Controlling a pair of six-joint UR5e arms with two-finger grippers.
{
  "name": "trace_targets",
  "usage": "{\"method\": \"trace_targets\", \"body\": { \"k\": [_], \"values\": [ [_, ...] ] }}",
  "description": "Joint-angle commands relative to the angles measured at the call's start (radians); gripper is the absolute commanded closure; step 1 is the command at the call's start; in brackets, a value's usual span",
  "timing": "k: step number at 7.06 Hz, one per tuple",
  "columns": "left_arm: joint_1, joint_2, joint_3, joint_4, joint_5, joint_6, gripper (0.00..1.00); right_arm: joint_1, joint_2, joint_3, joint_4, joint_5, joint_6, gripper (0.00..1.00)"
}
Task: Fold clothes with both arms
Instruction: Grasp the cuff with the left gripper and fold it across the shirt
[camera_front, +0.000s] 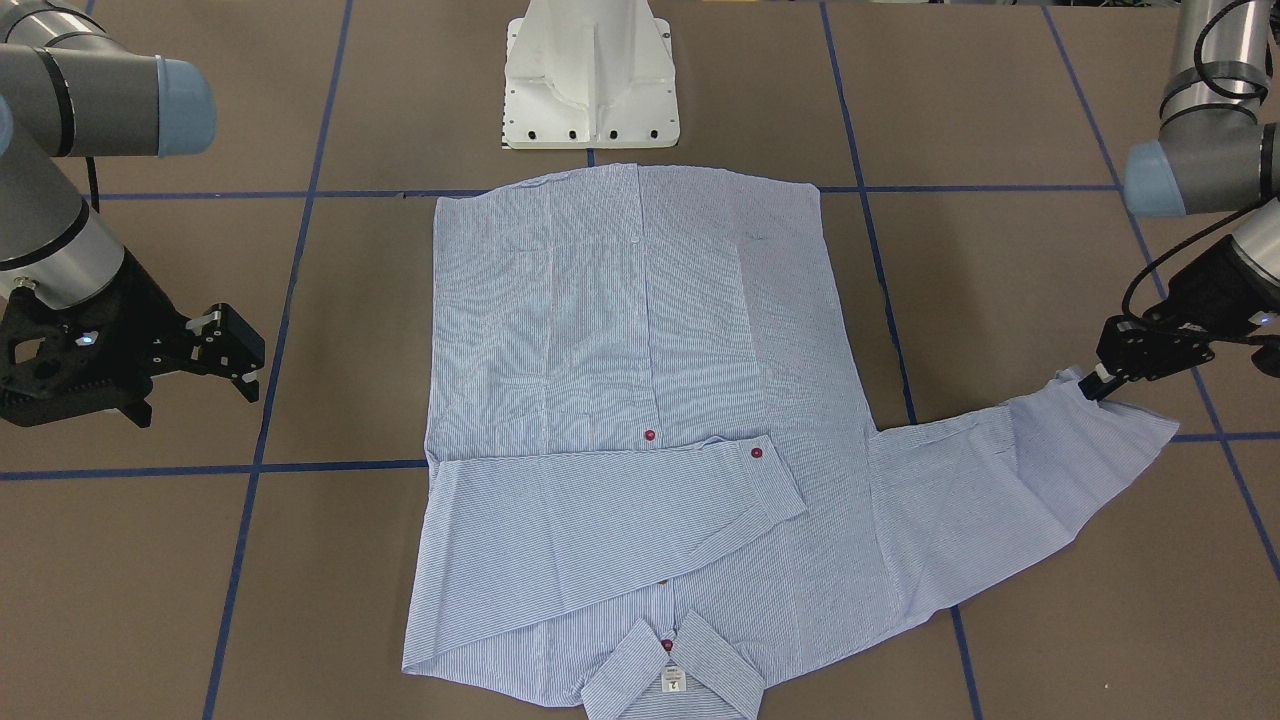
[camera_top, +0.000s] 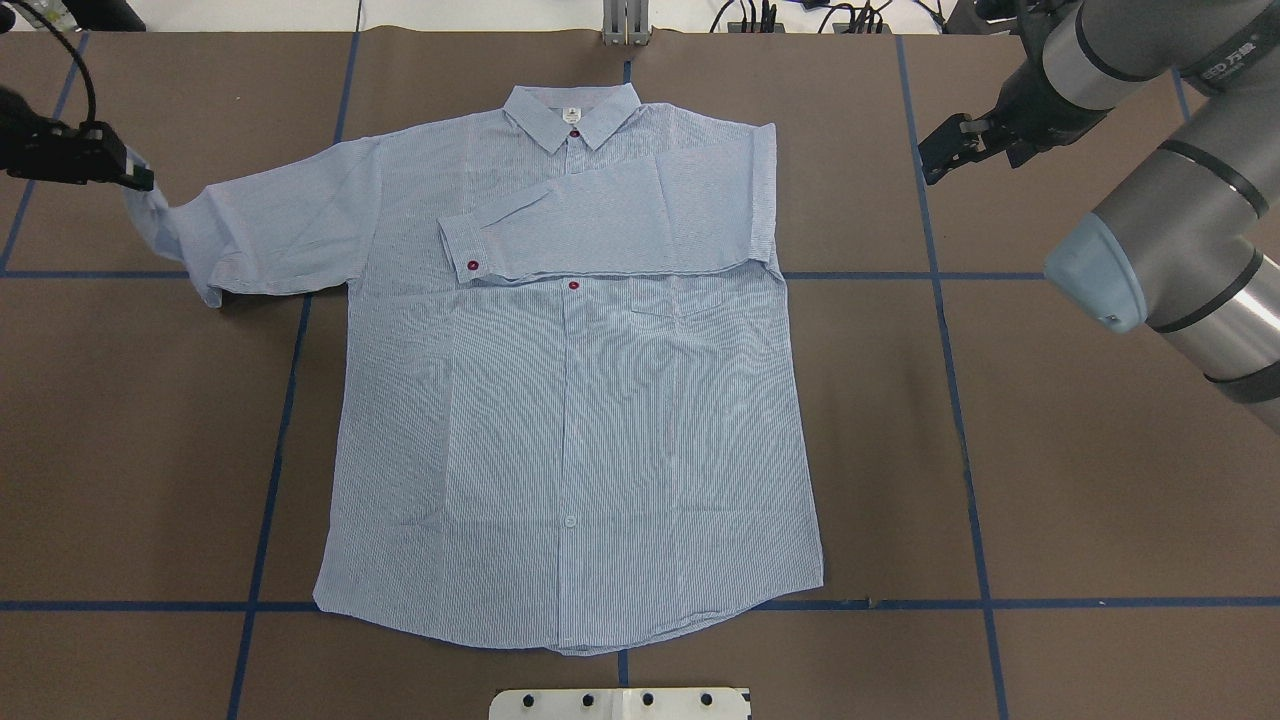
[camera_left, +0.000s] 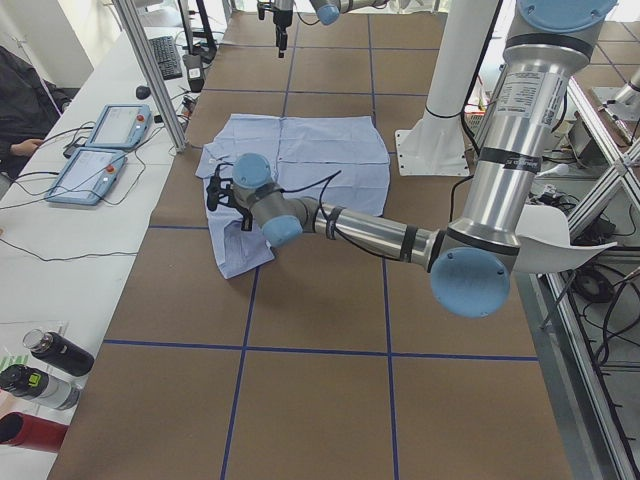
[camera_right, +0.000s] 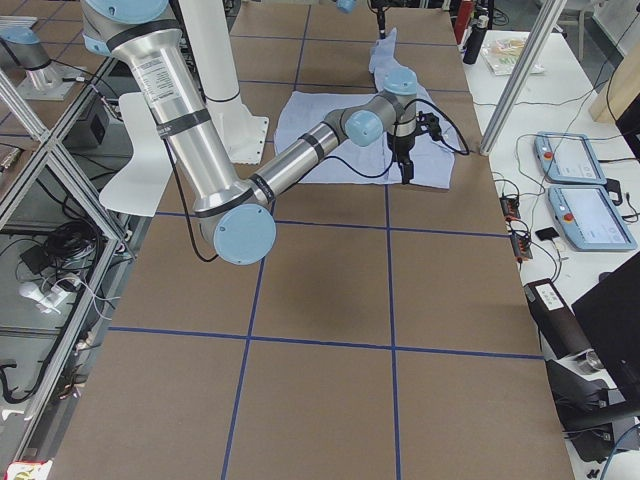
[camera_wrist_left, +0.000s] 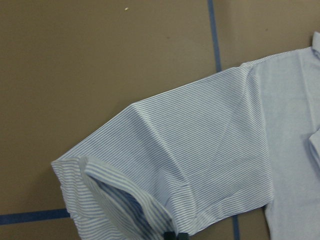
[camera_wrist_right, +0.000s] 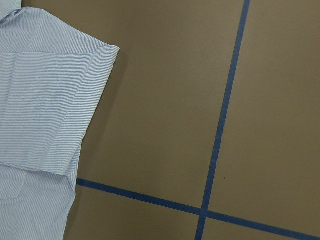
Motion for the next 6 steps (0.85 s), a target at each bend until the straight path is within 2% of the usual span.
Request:
{"method": "trace_targets", "body": {
  "k": [1, 2, 4, 6],
  "values": [
    [0.115, -0.204, -0.105, 0.341, 0.122, -0.155, 1.0, 0.0, -0.001, -0.001, 0.0, -0.001, -0.001, 0.0],
    [0.168, -0.295, -0.107, 0.446, 0.167, -0.208, 1.0, -0.001, -0.001, -0.002, 0.0, -0.001, 0.0, 0.0],
    [0.274, -0.413, -0.081, 0.458, 0.229, -0.358, 1.0, 0.0, 0.001, 0.0, 0.0, -0.001, 0.0, 0.0],
    [0.344, -0.553, 0.031, 0.456, 0.273, -0.467, 1.0, 0.0, -0.001, 0.0, 0.0, -0.001, 0.0, 0.0]
  ]
}}
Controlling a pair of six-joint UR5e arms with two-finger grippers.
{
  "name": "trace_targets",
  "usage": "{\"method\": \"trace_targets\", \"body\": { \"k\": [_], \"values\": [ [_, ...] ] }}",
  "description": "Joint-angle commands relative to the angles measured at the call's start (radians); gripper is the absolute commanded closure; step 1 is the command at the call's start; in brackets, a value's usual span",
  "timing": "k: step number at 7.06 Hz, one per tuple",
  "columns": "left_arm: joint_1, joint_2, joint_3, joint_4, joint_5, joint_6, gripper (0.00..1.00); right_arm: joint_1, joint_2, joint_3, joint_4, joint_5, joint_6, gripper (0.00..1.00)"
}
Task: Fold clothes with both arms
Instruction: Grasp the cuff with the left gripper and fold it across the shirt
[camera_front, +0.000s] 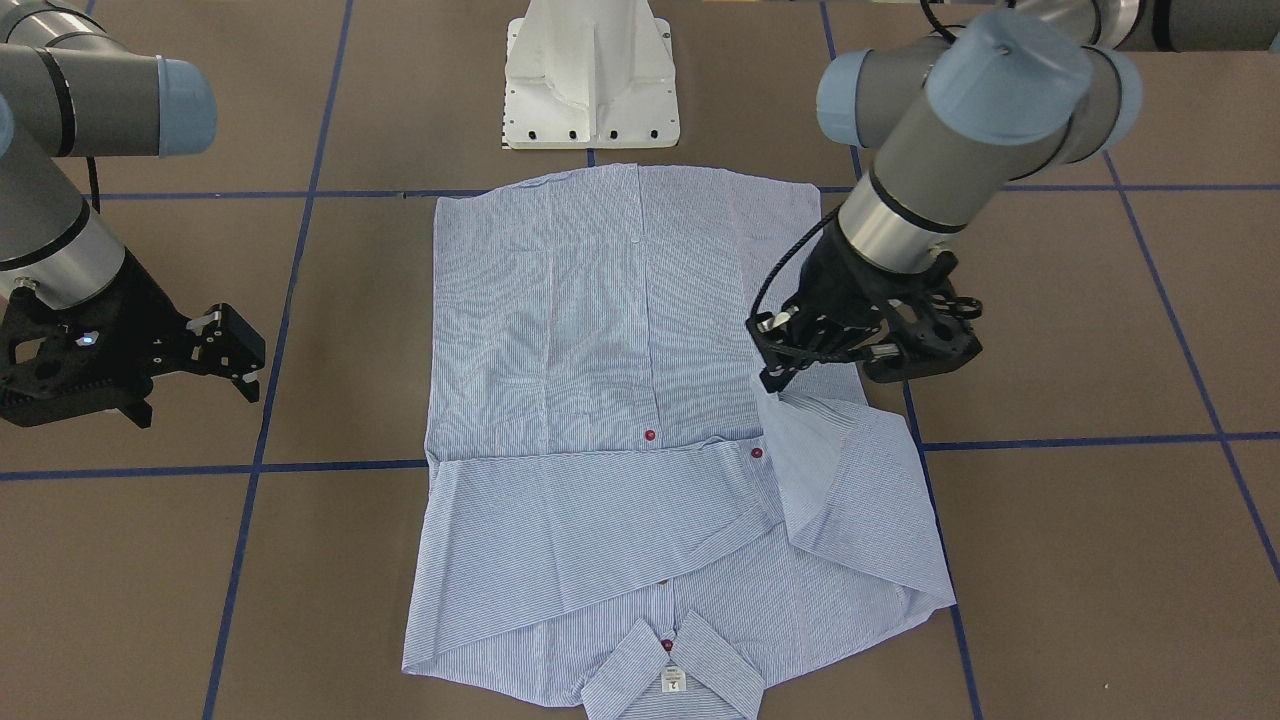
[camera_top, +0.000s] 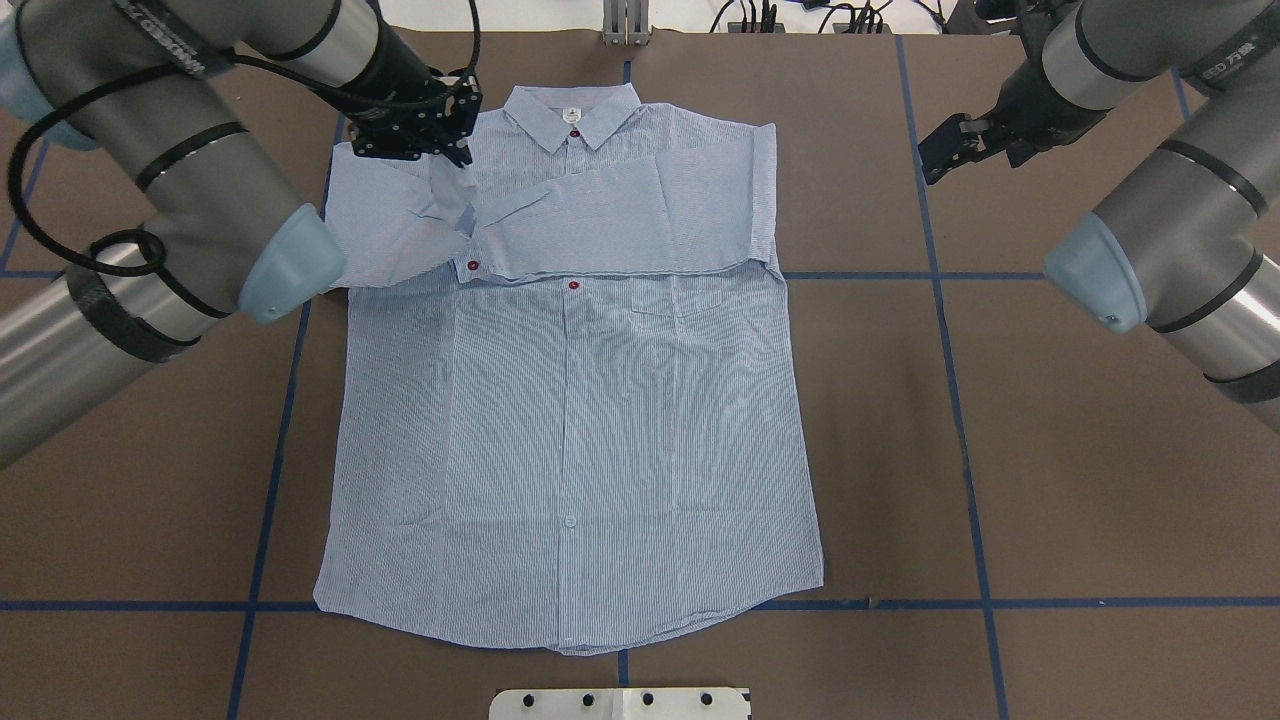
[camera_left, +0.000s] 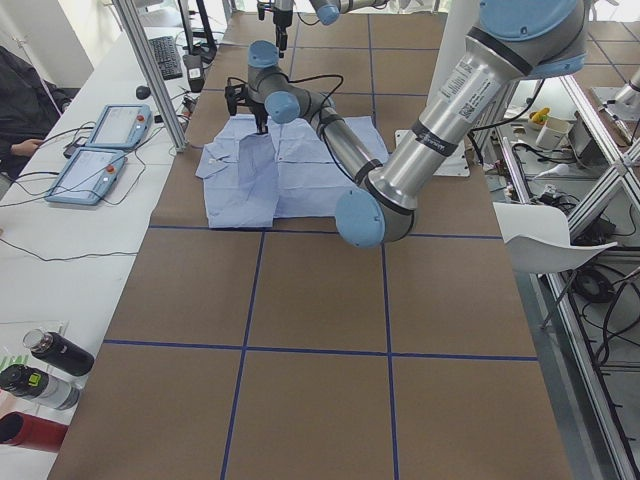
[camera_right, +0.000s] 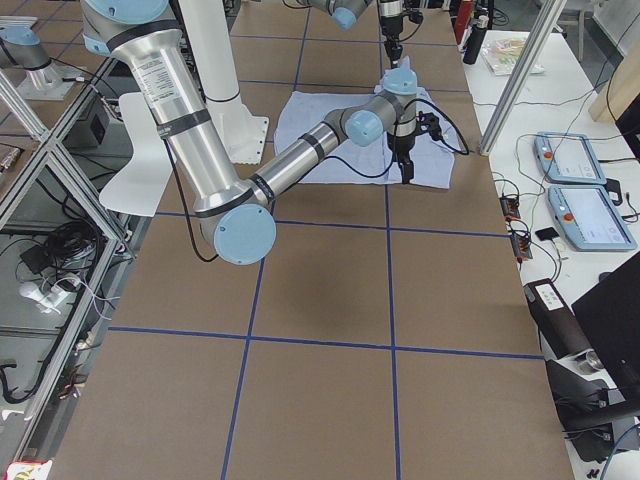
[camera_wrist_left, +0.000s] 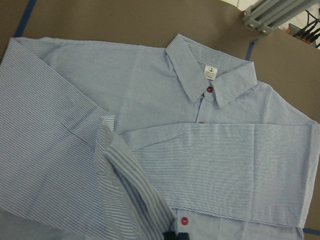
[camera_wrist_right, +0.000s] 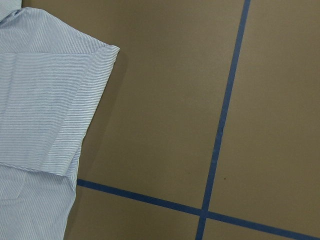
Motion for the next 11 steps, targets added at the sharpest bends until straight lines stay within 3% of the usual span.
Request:
{"method": "trace_targets", "body": {
  "k": [1, 5, 9, 11],
  "values": [
    [0.04, -0.105, 0.061, 0.001, 0.023, -0.078, 1.0, 0.0, -0.001, -0.001, 0.0, 0.0, 0.0, 0.0],
    [0.184, -0.112, 0.119, -0.027, 0.147, -0.112, 1.0, 0.0, -0.001, 0.0, 0.0, 0.0, 0.002, 0.0],
    [0.322, -0.148, 0.257, -0.238, 0.181, -0.112, 1.0, -0.001, 0.0, -0.004, 0.0, 0.0, 0.006, 0.0],
    [0.362, -0.162, 0.321, -0.322, 0.201, -0.107, 0.0, -0.001, 0.002, -0.004, -0.002, 0.0, 0.006, 0.0]
  ]
}}
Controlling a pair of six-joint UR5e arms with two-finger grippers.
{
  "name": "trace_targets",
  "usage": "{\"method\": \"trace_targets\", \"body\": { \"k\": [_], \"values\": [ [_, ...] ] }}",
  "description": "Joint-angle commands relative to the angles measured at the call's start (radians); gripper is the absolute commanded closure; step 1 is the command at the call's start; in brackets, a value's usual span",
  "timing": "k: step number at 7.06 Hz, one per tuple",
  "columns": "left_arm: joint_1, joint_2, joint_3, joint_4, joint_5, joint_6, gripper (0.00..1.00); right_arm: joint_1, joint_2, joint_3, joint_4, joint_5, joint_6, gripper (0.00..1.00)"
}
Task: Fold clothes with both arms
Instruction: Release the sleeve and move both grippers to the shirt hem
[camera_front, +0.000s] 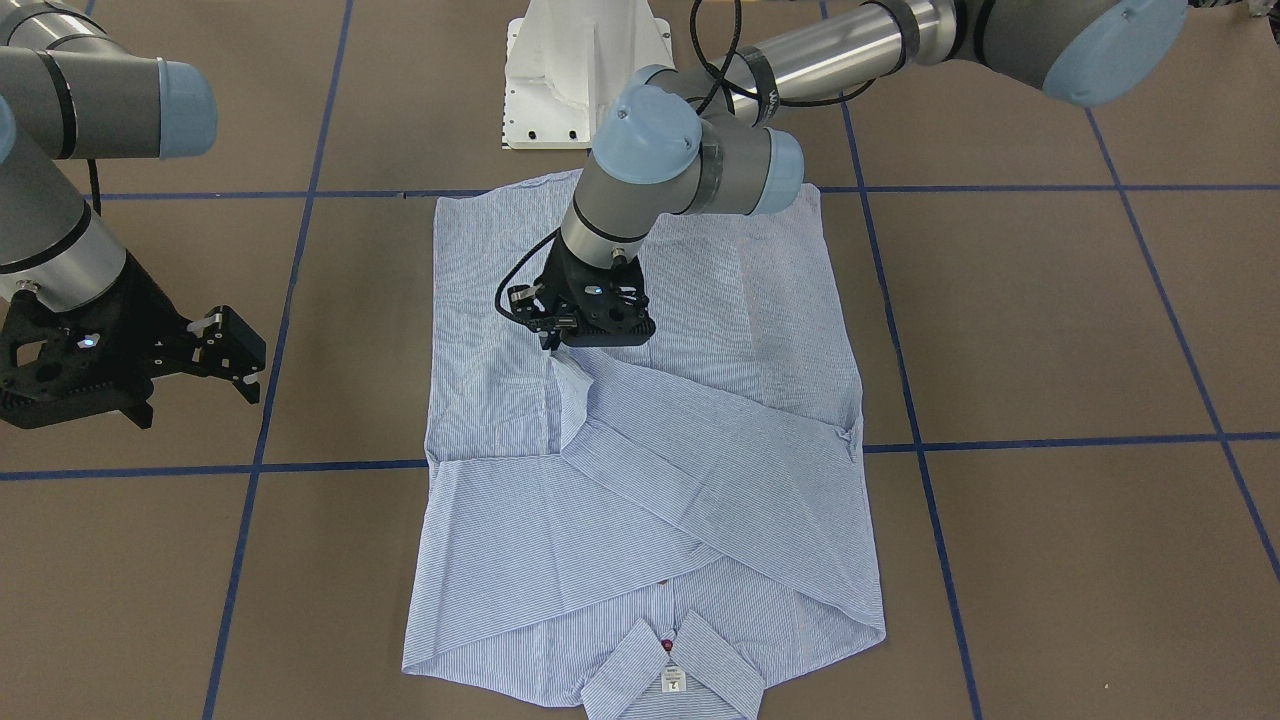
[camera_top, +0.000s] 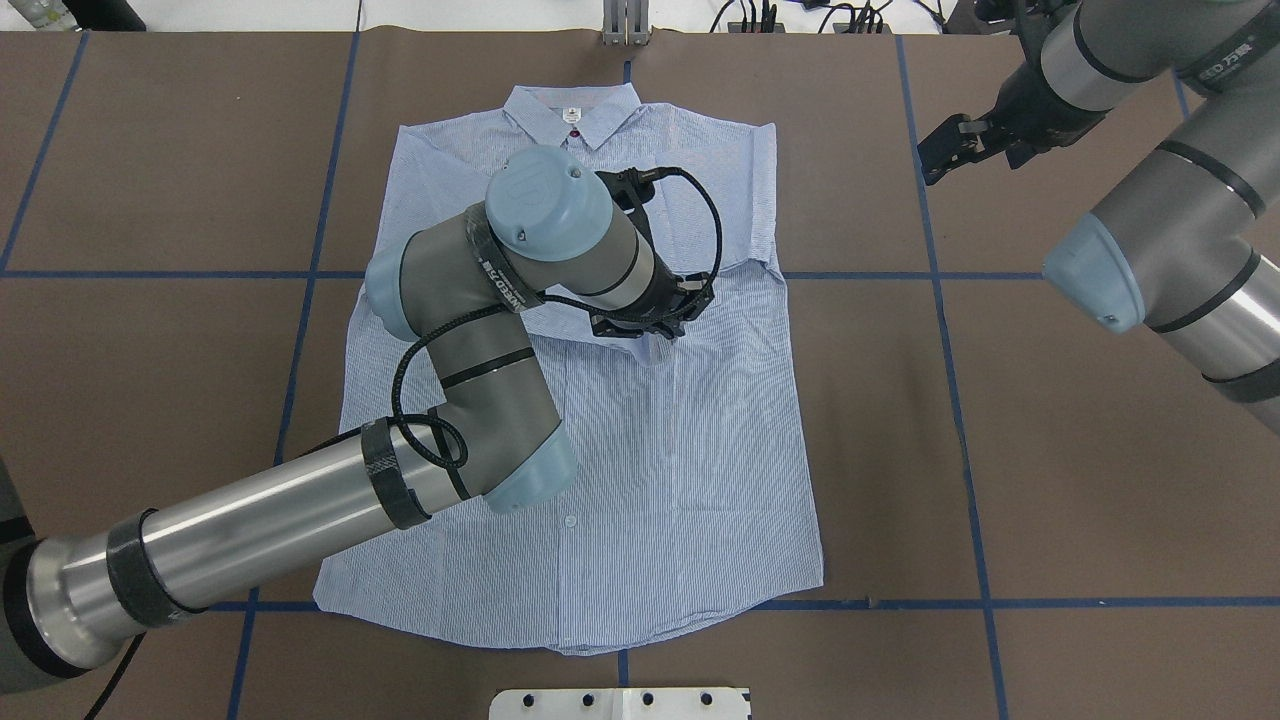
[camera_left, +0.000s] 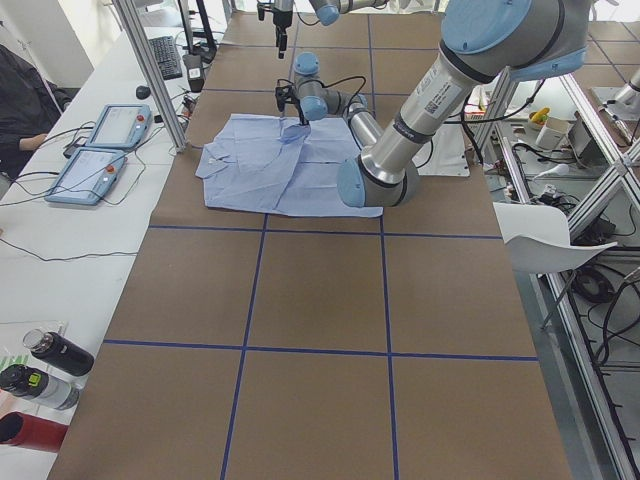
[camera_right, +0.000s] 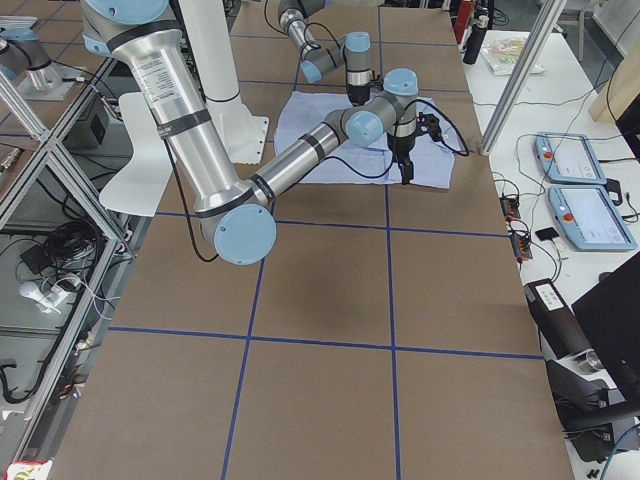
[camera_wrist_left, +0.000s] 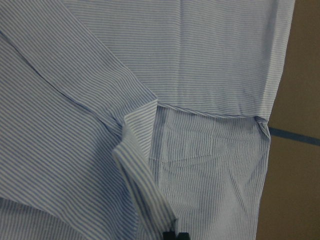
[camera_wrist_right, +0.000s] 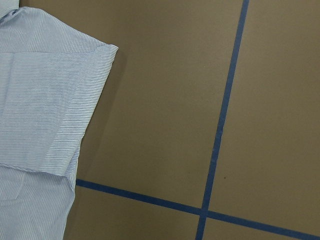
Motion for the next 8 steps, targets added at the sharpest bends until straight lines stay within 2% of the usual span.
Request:
{"method": "trace_targets", "body": {
  "k": [1, 3, 4, 5, 6, 7, 8],
  "values": [
    [0.026, -0.005, 0.037, -0.054, 0.031, 0.005, 0.0, -0.003, 0.002, -0.002, -0.001, 0.0, 0.003, 0.0],
    [0.023, 0.033, -0.019, -0.028, 0.025, 0.089, 0.0, -0.023, 0.005, 0.007, 0.0, -0.003, 0.078, 0.0],
    [0.019, 0.117, -0.116, 0.023, 0.025, 0.149, 0.0, -0.061, 0.007, 0.036, 0.005, -0.014, 0.188, 0.0],
    [0.015, 0.23, -0.287, 0.128, 0.025, 0.238, 0.0, -0.151, -0.01, 0.107, 0.005, -0.113, 0.315, 0.0],
    [0.007, 0.313, -0.404, 0.191, 0.026, 0.283, 0.0, -0.283, -0.05, 0.18, 0.002, -0.223, 0.476, 0.0],
    [0.006, 0.373, -0.464, 0.193, 0.026, 0.286, 0.0, -0.405, -0.103, 0.254, 0.005, -0.32, 0.599, 0.0],
    [0.0, 0.46, -0.533, 0.183, 0.026, 0.291, 0.0, -0.493, -0.175, 0.344, 0.005, -0.371, 0.691, 0.0]
  ]
}}
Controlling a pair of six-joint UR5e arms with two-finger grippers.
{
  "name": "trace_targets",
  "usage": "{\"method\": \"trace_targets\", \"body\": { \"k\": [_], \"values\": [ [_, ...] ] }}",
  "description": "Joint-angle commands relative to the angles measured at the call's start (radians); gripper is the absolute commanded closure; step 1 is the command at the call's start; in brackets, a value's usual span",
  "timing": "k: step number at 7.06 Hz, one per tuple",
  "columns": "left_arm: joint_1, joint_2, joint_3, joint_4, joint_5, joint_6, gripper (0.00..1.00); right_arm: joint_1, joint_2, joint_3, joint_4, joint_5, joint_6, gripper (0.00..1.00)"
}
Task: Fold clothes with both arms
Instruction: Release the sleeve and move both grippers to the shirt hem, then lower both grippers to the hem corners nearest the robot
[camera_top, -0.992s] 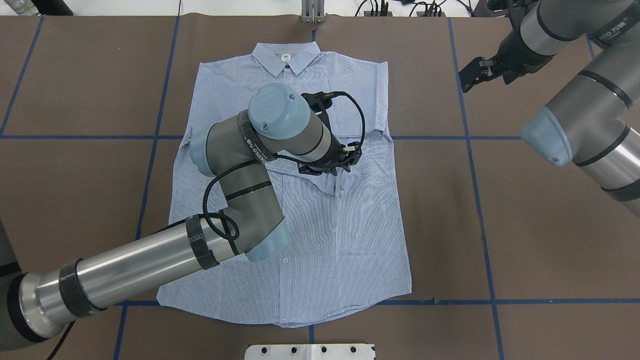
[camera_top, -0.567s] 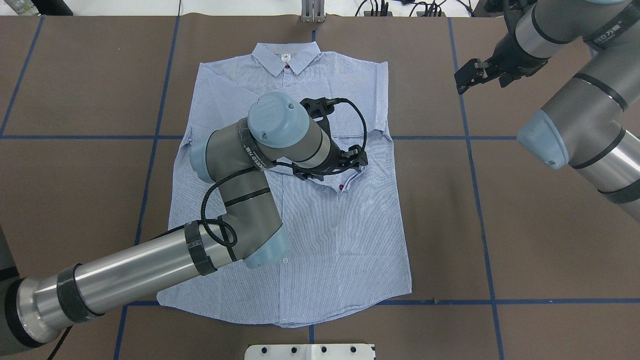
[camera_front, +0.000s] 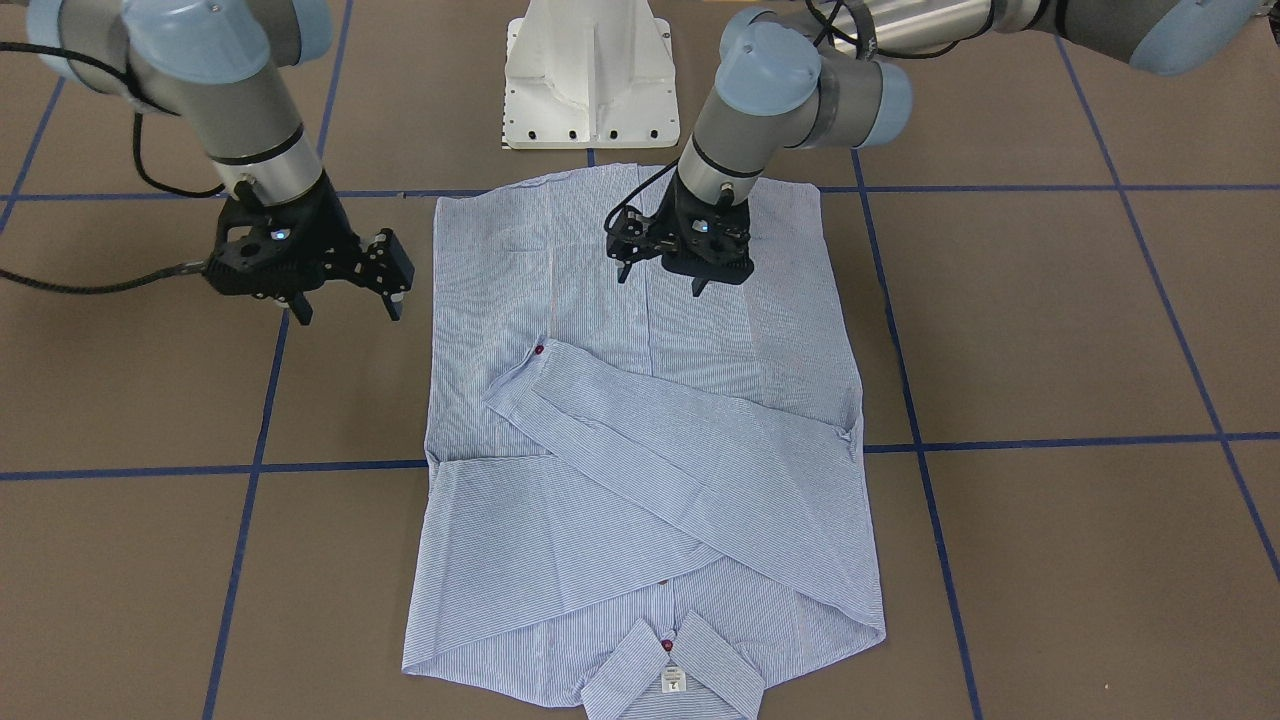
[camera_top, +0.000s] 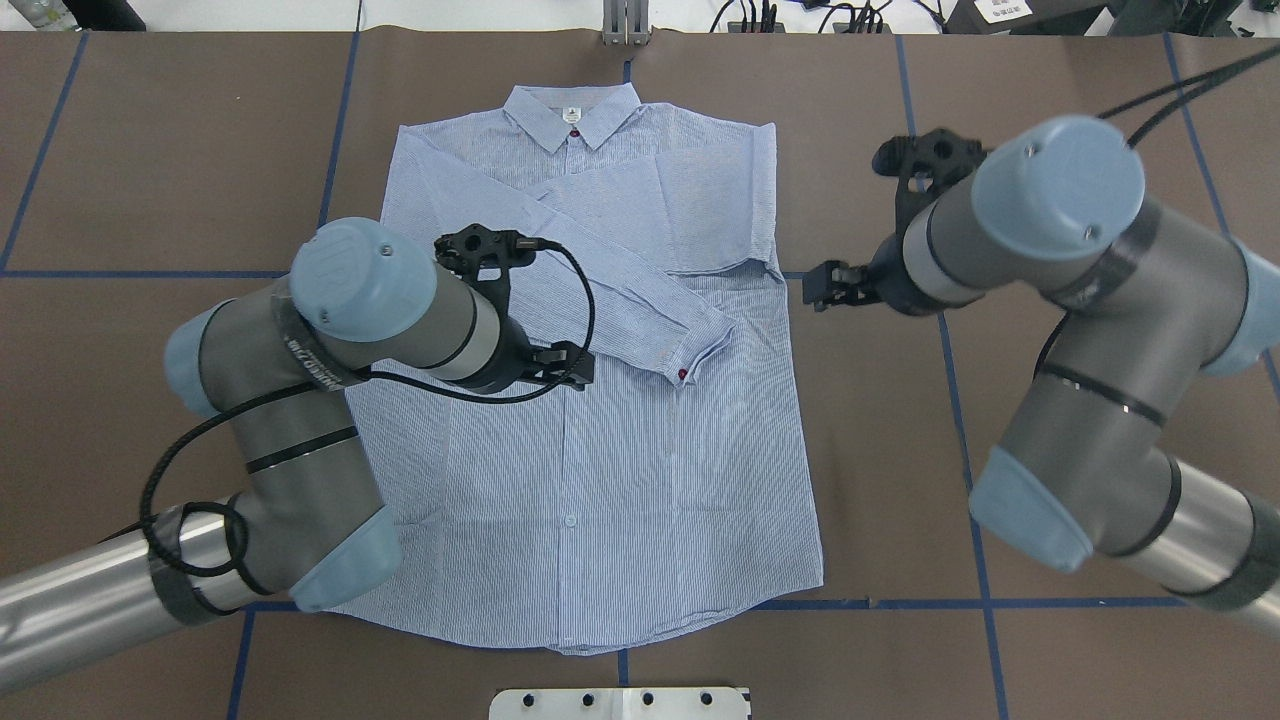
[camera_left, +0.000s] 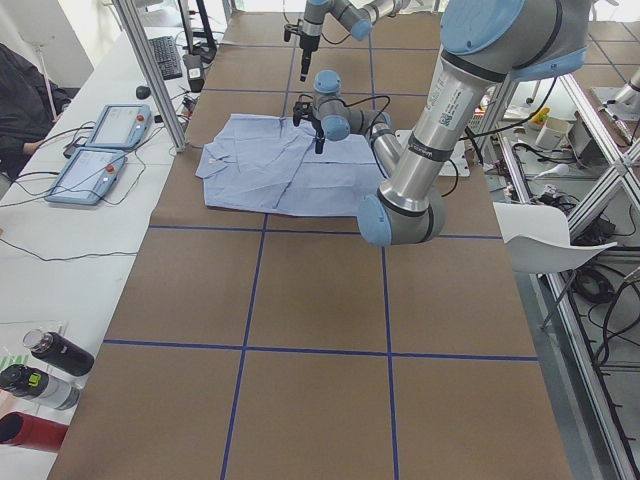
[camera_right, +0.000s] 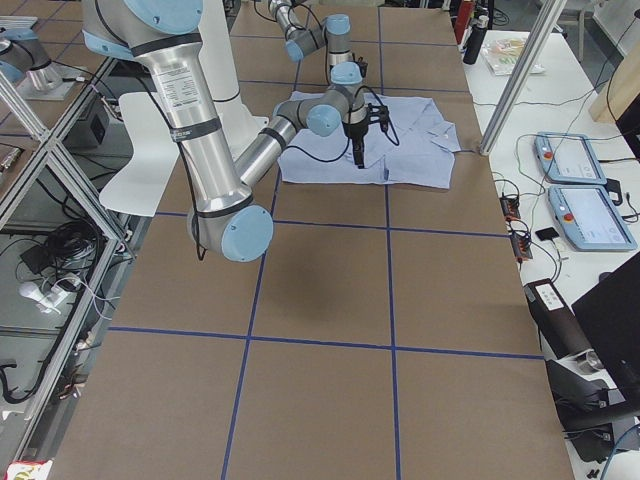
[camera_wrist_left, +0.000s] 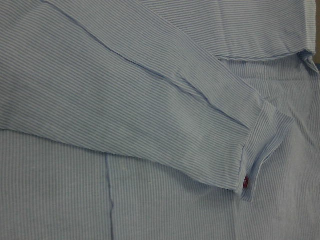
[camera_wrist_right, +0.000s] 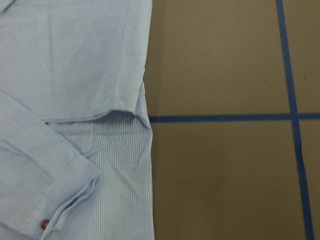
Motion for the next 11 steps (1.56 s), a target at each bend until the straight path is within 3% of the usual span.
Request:
{"method": "trace_targets", "body": {
  "k": [1, 2, 3, 4, 7, 8, 10, 11],
  "values": [
    [-0.006, 0.231, -0.187, -0.028, 0.006, 0.058, 0.0, -0.224, -0.183, 0.195, 0.002, -0.147, 0.197, 0.0],
    [-0.008, 0.375, -0.249, -0.149, 0.006, 0.067, 0.0, -0.342, -0.279, 0.27, 0.021, -0.275, 0.275, 0.0],
    [-0.005, 0.5, -0.26, -0.278, 0.009, 0.068, 0.0, -0.407, -0.299, 0.29, 0.027, -0.308, 0.347, 0.0],
    [-0.003, 0.569, -0.269, -0.327, 0.018, 0.058, 0.0, -0.465, -0.3, 0.292, 0.028, -0.374, 0.405, 0.0],
    [0.165, 0.608, -0.269, -0.327, 0.185, -0.079, 0.0, -0.481, -0.299, 0.291, 0.028, -0.386, 0.41, 0.0],
    [0.204, 0.613, -0.263, -0.327, 0.195, -0.096, 0.03, -0.481, -0.299, 0.292, 0.03, -0.386, 0.41, 0.0],
    [0.238, 0.614, -0.254, -0.321, 0.193, -0.1, 0.33, -0.479, -0.299, 0.291, 0.03, -0.386, 0.41, 0.0],
    [0.253, 0.628, -0.252, -0.319, 0.193, -0.107, 0.34, -0.481, -0.299, 0.292, 0.031, -0.386, 0.41, 0.0]
  ]
}}
